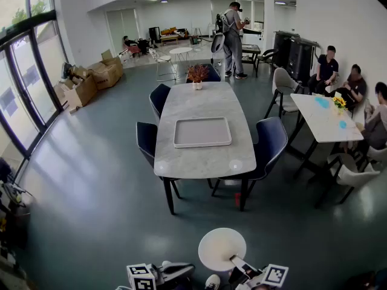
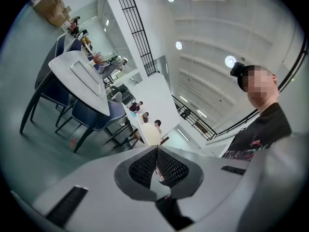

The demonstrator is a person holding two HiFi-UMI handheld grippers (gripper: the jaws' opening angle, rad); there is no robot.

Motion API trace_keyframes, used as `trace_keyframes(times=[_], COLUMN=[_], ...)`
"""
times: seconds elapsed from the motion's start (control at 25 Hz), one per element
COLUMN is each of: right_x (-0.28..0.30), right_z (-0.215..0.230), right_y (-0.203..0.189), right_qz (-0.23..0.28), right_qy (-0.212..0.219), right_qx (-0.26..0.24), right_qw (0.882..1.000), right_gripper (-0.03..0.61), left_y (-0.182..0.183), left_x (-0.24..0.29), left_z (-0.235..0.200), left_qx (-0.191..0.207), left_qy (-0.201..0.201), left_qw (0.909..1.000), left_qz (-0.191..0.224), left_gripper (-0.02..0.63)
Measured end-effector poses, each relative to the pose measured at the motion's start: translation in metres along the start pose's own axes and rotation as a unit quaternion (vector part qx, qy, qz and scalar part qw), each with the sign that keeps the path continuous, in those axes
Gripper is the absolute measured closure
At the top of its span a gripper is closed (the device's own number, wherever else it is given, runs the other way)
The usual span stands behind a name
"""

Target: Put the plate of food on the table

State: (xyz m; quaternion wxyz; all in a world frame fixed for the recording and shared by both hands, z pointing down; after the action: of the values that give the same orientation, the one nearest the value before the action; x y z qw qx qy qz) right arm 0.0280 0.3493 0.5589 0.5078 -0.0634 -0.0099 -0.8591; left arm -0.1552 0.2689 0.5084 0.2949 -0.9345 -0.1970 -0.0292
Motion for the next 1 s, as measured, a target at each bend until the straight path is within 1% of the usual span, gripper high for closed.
trace_keyframes(times=[0.16,0.28,0.44,0.52,0.64,0.68,0.8,0.84,0.92,1.0], right_x=[0.000,-0.001,-0.004,-0.002,0.000,-0.002,-0.008,-0.009,-0.005,0.000], right_z=[0.002,0.002,0.008,0.004,-0.004,-0.005,0.003,0.004,-0.001,-0.007], right_y=[0.002,0.002,0.001,0.001,0.003,0.003,0.005,0.005,0.006,0.005], right_qz=[-0.001,0.001,0.001,0.003,0.008,0.011,0.013,0.011,0.007,0.011], right_qy=[-0.010,-0.011,-0.028,-0.018,-0.008,-0.011,-0.042,-0.046,-0.027,0.001], right_qx=[-0.004,0.000,0.006,0.007,-0.009,-0.011,-0.007,-0.012,-0.035,-0.025], right_qw=[1.000,1.000,1.000,1.000,1.000,1.000,0.999,0.999,0.999,1.000], right_gripper=[0.549,0.549,0.549,0.549,0.549,0.550,0.545,0.546,0.546,0.550], left_y=[0.001,0.001,0.000,0.001,0.002,0.001,0.000,0.000,0.000,-0.001], left_x=[0.001,0.001,0.003,0.002,0.000,0.000,0.000,0.000,-0.002,-0.003], left_z=[-0.005,-0.005,-0.006,-0.006,-0.004,-0.004,-0.004,-0.003,-0.002,-0.002], left_qx=[0.012,0.012,0.012,0.012,0.012,0.013,0.013,0.012,0.012,0.014], left_qy=[0.002,0.001,0.000,0.000,-0.001,-0.001,-0.001,-0.001,-0.001,0.000], left_qw=[0.9999,0.9999,0.9999,0.9999,0.9999,0.9999,0.9999,0.9999,0.9999,0.9999], left_qz=[0.004,0.004,0.003,0.005,0.005,0.004,0.005,0.006,0.009,0.010], left_gripper=[0.607,0.606,0.607,0.607,0.607,0.607,0.607,0.607,0.607,0.606])
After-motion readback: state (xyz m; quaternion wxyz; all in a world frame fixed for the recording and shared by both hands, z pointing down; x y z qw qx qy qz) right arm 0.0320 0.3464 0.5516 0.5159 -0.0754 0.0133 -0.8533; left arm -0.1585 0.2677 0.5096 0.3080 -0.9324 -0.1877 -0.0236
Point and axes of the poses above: the fingertips, and each gripper's own axes: x forward along the fingers, z to its right, y out of its top, the point moved 3 cm from there along -x, backward along the fingers, and after that the axes turned 15 degrees about -z, right-handed, at the moved point
